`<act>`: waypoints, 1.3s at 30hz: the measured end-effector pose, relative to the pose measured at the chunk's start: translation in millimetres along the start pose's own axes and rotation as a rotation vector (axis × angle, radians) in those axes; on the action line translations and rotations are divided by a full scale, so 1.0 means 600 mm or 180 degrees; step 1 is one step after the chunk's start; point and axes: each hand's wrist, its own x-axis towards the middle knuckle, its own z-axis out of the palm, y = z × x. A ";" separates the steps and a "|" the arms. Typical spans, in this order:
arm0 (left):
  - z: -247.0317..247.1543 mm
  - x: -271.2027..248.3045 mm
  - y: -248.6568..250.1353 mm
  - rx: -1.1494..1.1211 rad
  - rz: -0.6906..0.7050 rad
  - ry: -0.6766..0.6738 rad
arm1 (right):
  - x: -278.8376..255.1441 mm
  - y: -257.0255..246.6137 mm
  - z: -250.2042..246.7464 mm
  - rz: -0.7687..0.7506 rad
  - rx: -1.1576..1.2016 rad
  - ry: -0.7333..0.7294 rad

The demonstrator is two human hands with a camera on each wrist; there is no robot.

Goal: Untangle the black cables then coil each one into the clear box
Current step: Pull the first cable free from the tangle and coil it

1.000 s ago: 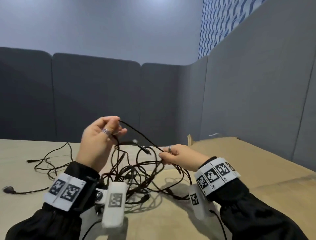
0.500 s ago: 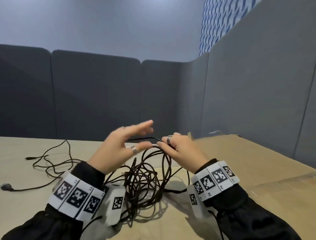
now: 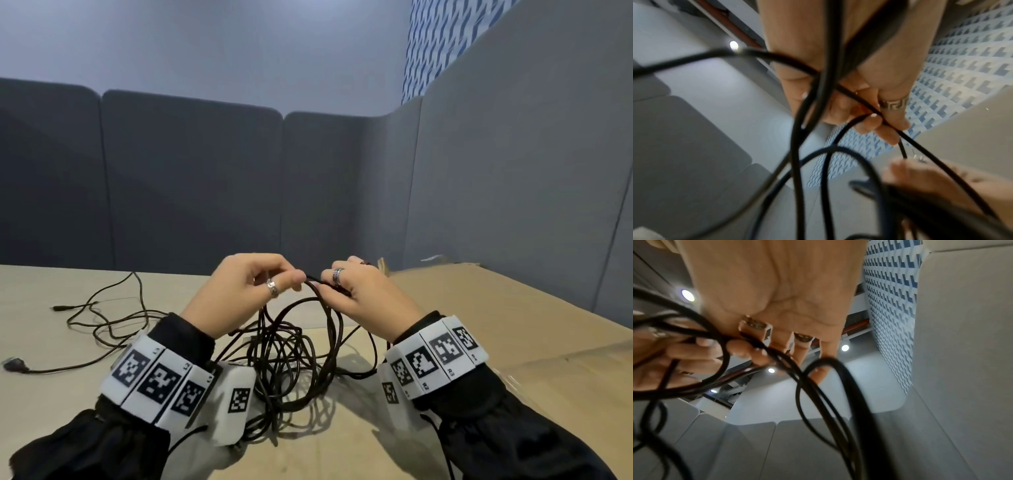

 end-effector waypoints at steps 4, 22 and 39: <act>-0.013 0.003 0.014 -0.1089 -0.0263 0.0765 | -0.001 0.023 0.012 0.0560 -0.0259 -0.0627; 0.038 0.001 -0.015 0.0566 0.0477 -0.0300 | -0.011 0.005 0.008 0.0766 -0.1224 -0.0081; 0.045 -0.003 -0.017 -0.0392 -0.0433 -0.0897 | -0.010 -0.006 0.010 0.0862 -0.0911 -0.0170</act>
